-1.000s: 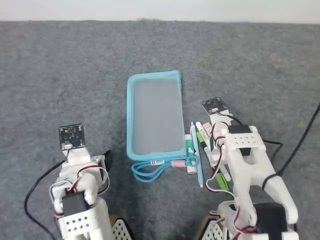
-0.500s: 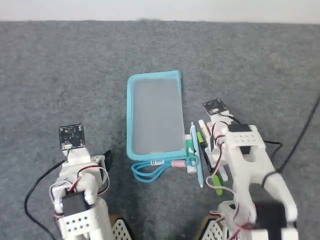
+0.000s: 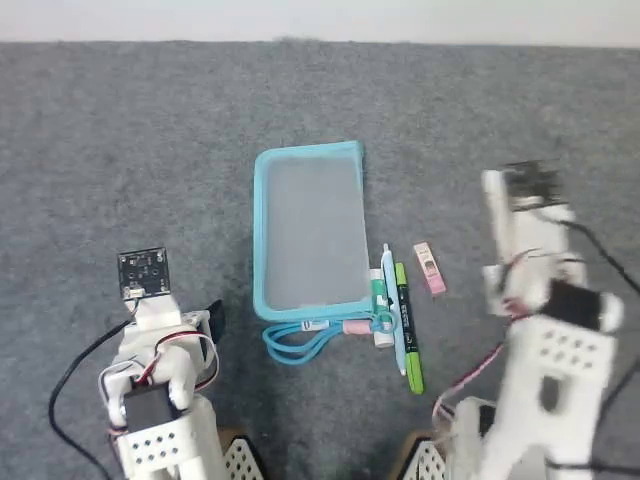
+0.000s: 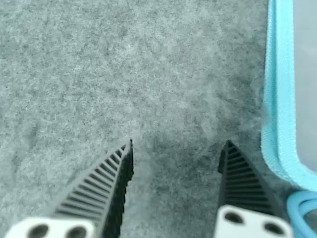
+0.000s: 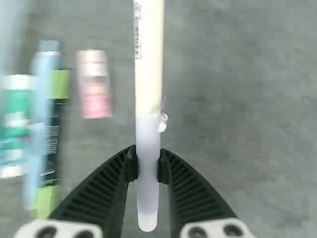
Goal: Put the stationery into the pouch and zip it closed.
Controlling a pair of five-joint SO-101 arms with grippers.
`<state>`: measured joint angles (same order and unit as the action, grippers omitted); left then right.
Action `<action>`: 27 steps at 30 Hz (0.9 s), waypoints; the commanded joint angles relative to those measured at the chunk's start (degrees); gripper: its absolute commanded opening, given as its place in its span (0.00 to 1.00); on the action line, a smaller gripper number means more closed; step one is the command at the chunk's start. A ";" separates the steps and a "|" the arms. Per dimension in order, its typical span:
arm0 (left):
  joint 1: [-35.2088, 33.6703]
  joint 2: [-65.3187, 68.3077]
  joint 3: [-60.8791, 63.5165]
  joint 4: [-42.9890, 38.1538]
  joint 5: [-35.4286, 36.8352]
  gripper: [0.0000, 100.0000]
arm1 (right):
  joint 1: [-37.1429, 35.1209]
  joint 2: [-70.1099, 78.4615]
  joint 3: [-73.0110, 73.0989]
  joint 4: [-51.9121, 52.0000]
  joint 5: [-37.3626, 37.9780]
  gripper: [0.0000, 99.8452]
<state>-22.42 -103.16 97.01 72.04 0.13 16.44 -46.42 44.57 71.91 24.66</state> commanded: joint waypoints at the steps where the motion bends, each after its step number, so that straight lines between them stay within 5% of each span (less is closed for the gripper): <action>1: -0.44 -1.05 -0.40 0.26 0.79 0.27 | 13.14 10.77 -4.40 -8.75 7.03 0.01; 15: -0.44 -1.05 -0.40 0.26 0.79 0.27 | 20.53 56.48 -32.18 -15.16 11.96 0.01; 23: -0.44 -1.05 -0.40 0.26 0.79 0.27 | 20.53 53.14 -32.97 -11.65 15.47 0.20; 27: -0.44 -1.05 -0.40 0.26 0.79 0.27 | 18.51 44.97 -32.88 -4.88 14.86 0.20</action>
<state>-22.42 -103.16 97.01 72.04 0.13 36.40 7.56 14.68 62.24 39.08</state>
